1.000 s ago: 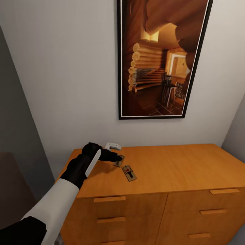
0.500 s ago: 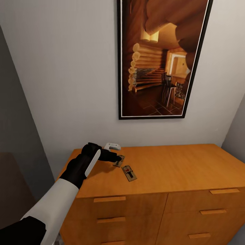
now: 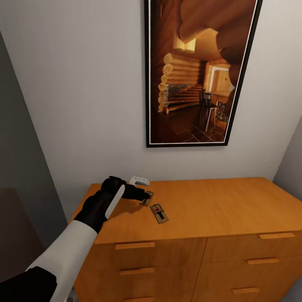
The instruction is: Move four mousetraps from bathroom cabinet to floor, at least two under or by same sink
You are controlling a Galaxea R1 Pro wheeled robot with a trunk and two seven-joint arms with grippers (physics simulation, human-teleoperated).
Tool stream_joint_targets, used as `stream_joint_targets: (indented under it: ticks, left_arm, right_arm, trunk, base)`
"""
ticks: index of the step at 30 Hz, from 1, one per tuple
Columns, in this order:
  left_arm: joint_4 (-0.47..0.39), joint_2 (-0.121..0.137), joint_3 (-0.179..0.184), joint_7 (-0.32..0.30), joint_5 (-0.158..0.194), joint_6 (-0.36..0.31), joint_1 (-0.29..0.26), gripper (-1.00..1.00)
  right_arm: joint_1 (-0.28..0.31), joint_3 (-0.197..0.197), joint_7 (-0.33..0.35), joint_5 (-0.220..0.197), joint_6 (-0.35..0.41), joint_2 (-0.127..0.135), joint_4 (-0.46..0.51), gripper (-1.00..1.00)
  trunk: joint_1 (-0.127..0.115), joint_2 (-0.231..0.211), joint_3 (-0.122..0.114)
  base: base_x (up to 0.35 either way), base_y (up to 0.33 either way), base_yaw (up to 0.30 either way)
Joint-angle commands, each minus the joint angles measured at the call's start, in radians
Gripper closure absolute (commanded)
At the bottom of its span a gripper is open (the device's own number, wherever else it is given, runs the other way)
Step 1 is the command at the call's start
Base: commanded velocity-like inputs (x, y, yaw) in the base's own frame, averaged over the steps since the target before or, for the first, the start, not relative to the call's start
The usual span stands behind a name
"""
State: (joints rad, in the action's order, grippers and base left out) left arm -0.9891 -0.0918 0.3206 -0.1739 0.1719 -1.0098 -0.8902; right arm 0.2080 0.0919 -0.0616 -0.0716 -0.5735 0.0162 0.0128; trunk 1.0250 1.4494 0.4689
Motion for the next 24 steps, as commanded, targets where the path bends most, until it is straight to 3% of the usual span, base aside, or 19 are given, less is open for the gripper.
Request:
stream_joint_targets:
  ticks: [1,9,24]
  left_arm:
    - [0.0,0.0,0.008,0.001,0.003,-0.004,-0.001,-1.0]
    - [0.0,-0.001,0.035,0.001,0.003,-0.003,-0.001,-1.0]
    - [0.0,-0.002,0.038,0.001,0.003,-0.003,-0.001,-1.0]
  right_arm:
    - [0.001,0.009,-0.003,-0.008,-0.003,0.0,-0.001,1.0]
    - [0.001,0.009,-0.003,-0.008,-0.002,0.0,-0.001,1.0]
    - [0.001,0.009,-0.001,-0.008,-0.003,-0.003,-0.001,1.0]
  trunk:
    - [0.0,0.001,0.001]
    - [0.0,0.001,0.001]
    - [0.0,0.001,0.001]
  base:
    - [0.0,0.0,0.0]
    - [0.0,0.0,0.0]
    - [0.0,0.0,0.0]
